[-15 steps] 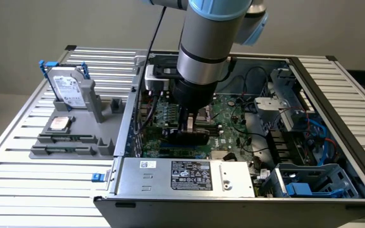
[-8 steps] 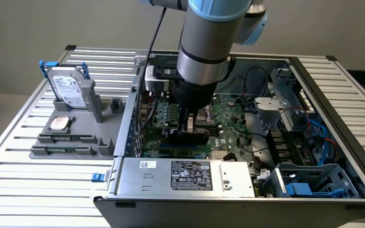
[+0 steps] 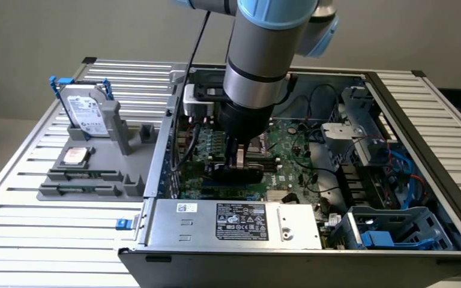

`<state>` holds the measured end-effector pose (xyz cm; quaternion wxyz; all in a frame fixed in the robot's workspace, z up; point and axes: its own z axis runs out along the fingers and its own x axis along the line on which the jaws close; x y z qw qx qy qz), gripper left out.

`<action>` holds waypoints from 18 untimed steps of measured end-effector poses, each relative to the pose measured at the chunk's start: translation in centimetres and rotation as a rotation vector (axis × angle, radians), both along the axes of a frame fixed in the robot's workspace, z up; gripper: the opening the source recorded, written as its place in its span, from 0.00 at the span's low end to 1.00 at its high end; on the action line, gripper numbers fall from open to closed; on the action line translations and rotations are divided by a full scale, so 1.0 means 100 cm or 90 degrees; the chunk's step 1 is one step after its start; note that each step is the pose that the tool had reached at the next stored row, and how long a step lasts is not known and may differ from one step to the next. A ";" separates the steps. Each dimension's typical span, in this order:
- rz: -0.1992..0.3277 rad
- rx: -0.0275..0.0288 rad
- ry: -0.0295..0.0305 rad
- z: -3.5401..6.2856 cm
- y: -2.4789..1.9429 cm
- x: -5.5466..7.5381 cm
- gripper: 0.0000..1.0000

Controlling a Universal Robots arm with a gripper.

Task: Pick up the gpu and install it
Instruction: 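Insert the gpu into the slot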

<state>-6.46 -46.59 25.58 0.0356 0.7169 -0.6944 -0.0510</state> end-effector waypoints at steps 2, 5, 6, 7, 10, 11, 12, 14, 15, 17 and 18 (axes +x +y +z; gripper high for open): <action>0.000 0.0001 0.0024 -0.0001 0.0001 0.000 0.26; 0.001 0.0003 0.0073 -0.0003 0.0004 0.000 0.26; 0.001 0.0001 0.0093 -0.0002 0.0004 0.000 0.26; 0.001 0.0001 0.0109 -0.0001 0.0006 0.000 0.26; 0.001 0.0000 0.0130 -0.0001 0.0011 0.000 0.26; 0.001 0.0000 0.0130 -0.0003 0.0012 0.000 0.26; 0.001 0.0001 0.0130 -0.0005 0.0014 0.000 0.26; 0.002 -0.0001 0.0131 -0.0009 0.0016 0.000 0.26; 0.002 -0.0001 0.0131 -0.0012 0.0017 0.000 0.26; 0.003 -0.0003 0.0132 -0.0017 0.0019 0.000 0.26; 0.003 -0.0003 0.0131 -0.0020 0.0021 0.000 0.26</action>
